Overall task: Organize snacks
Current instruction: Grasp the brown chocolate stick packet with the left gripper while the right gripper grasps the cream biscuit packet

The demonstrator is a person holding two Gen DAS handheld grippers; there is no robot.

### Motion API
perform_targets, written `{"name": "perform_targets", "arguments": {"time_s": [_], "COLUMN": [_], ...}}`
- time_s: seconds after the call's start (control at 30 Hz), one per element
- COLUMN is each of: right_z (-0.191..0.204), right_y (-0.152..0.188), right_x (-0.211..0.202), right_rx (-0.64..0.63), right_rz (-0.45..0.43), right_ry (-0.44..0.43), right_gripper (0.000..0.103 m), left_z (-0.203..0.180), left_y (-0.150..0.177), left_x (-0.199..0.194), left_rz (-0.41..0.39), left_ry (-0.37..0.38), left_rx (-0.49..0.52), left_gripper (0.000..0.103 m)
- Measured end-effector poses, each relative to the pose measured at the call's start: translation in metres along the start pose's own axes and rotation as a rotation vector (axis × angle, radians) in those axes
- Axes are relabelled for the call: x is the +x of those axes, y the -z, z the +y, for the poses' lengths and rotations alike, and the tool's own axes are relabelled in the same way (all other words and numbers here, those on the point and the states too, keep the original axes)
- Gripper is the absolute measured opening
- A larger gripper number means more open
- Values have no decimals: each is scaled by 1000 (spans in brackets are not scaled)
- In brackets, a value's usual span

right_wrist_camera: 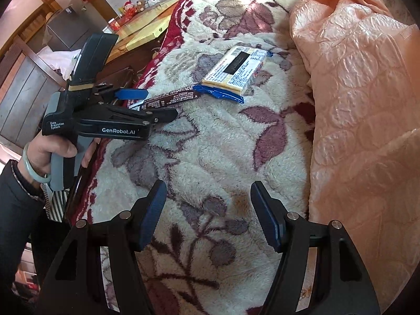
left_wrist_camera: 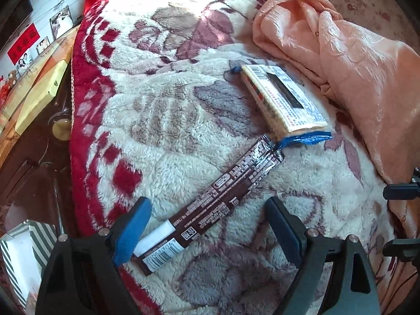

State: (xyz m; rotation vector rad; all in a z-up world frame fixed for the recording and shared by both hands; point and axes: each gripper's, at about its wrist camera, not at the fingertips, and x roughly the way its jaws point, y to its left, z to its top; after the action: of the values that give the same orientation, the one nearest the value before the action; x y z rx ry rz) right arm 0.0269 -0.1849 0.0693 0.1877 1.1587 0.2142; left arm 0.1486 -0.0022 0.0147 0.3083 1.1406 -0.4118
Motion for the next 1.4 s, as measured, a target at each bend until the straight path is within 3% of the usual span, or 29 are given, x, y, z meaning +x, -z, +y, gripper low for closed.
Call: {"name": "perform_targets", "arguments": {"time_s": [0.1, 0.3, 0.33, 0.53, 0.83, 0.97, 1.1, 1.2, 1.4], "right_z": [-1, -2, -2, 2, 0, -9, -16, -23, -24], "right_y": [0, 0, 0, -13, -105, -134, -143, -145, -151], "right_x": [1, 3, 3, -1, 27, 59, 83, 96, 101], "right_rx": [5, 8, 7, -9, 11, 79, 94, 135, 95], "right_rz": [-2, 7, 6, -21, -50, -8, 34, 50, 49], "right_ry": [-2, 0, 0, 12, 117, 148, 221, 205, 193], "right_gripper": [67, 67, 67, 67, 71, 71, 71, 71, 68], "left_z": [0, -15, -16, -14, -10, -6, -3, -4, -3], "left_y": [3, 7, 7, 17, 29, 35, 36, 36, 35], "left_x": [-2, -14, -15, -21, -25, -25, -24, -22, -20], "left_rz": [-10, -26, -26, -39, -52, -64, -68, -67, -63], "left_ry": [18, 63, 64, 52, -117, -133, -127, -131, -132], "left_rx": [-13, 1, -5, -109, -273, -319, -347, -351, -364], "left_gripper": [80, 26, 23, 22, 22, 22, 22, 23, 24]}}
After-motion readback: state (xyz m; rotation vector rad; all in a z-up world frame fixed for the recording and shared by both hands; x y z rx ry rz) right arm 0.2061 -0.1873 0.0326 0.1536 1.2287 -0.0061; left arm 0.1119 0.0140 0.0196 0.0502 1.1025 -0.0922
